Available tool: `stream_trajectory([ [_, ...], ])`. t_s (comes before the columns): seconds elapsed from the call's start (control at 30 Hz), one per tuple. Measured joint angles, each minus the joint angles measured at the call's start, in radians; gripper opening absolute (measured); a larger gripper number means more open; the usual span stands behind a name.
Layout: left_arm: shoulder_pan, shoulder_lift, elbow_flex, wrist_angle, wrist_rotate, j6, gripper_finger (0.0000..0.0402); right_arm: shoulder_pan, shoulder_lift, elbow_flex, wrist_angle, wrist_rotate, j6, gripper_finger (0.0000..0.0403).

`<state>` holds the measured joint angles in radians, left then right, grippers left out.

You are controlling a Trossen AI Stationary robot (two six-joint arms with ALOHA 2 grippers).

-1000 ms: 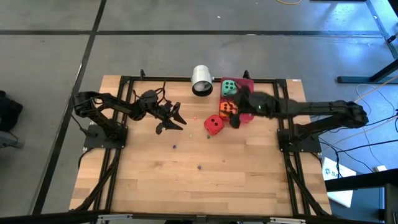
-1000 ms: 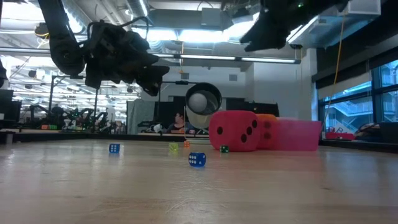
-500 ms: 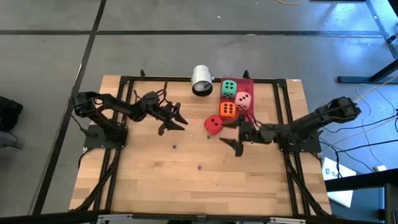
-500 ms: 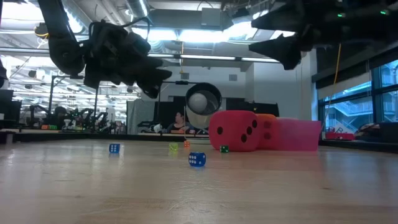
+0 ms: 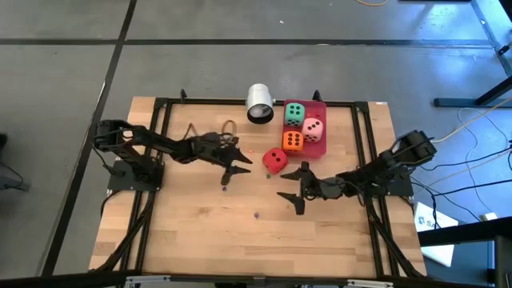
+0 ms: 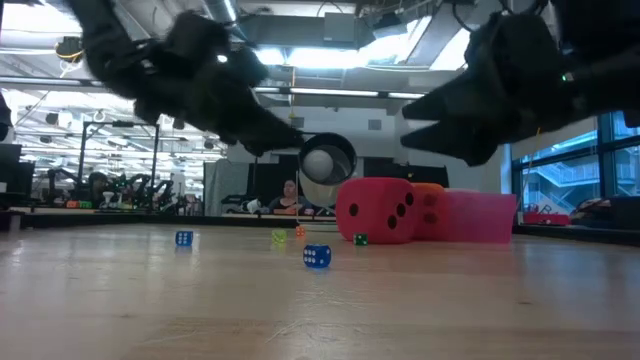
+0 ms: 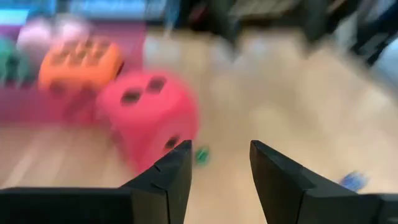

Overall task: Pick & Place Dice
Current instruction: Put the big red dice into the red bin

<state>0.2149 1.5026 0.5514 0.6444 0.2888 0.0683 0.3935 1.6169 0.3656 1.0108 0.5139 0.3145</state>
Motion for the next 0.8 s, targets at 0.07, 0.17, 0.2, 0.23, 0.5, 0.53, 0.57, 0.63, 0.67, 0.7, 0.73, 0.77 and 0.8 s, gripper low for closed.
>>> stream_trajectory([
  [0.07, -0.012, 0.001, 0.078, -0.191, -0.071, 0.046, 0.0157, 0.003, 0.011, 0.0, -0.001, -0.013, 0.016, 0.0325],
  [0.17, -0.019, 0.001, 0.166, -0.358, -0.166, 0.102, 0.0157, 0.016, 0.012, 0.0, 0.001, -0.048, 0.018, 0.0325],
  [0.2, -0.019, 0.001, 0.184, -0.377, -0.193, 0.111, 0.0157, 0.021, 0.012, 0.0, -0.001, -0.058, 0.019, 0.0325],
  [0.23, -0.019, 0.001, 0.199, -0.389, -0.213, 0.12, 0.0157, 0.028, 0.012, 0.0, -0.001, -0.063, 0.019, 0.0325],
  [0.5, 0.025, 0.029, 0.239, -0.402, -0.299, 0.12, 0.0125, 0.071, 0.012, 0.0, -0.064, -0.062, 0.018, 0.0325],
  [0.53, 0.03, 0.041, 0.244, -0.401, -0.306, 0.116, 0.012, 0.075, 0.012, 0.0, -0.08, -0.062, 0.019, 0.0325],
  [0.57, 0.035, 0.055, 0.249, -0.402, -0.314, 0.108, 0.0116, 0.079, 0.012, 0.0, -0.095, -0.061, 0.019, 0.0325],
  [0.63, 0.043, 0.086, 0.267, -0.406, -0.318, 0.092, 0.0109, 0.082, 0.012, 0.0, -0.12, -0.061, 0.018, 0.0325],
  [0.67, 0.045, 0.109, 0.282, -0.402, -0.319, 0.088, 0.0106, 0.082, 0.012, 0.0, -0.127, -0.06, 0.018, 0.0325],
  [0.7, 0.047, 0.13, 0.298, -0.403, -0.317, 0.086, 0.0105, 0.082, 0.012, 0.0, -0.129, -0.056, 0.018, 0.0325],
  [0.73, 0.049, 0.152, 0.313, -0.411, -0.316, 0.086, 0.0103, 0.081, 0.011, 0.0, -0.133, -0.04, 0.018, 0.0325],
  [0.77, 0.05, 0.178, 0.332, -0.414, -0.316, 0.085, 0.0103, 0.081, 0.011, 0.0, -0.141, -0.023, 0.017, 0.0325],
  [0.8, 0.05, 0.204, 0.352, -0.412, -0.316, 0.086, 0.0102, 0.081, 0.011, 0.0, -0.152, -0.011, 0.01, 0.0325],
])
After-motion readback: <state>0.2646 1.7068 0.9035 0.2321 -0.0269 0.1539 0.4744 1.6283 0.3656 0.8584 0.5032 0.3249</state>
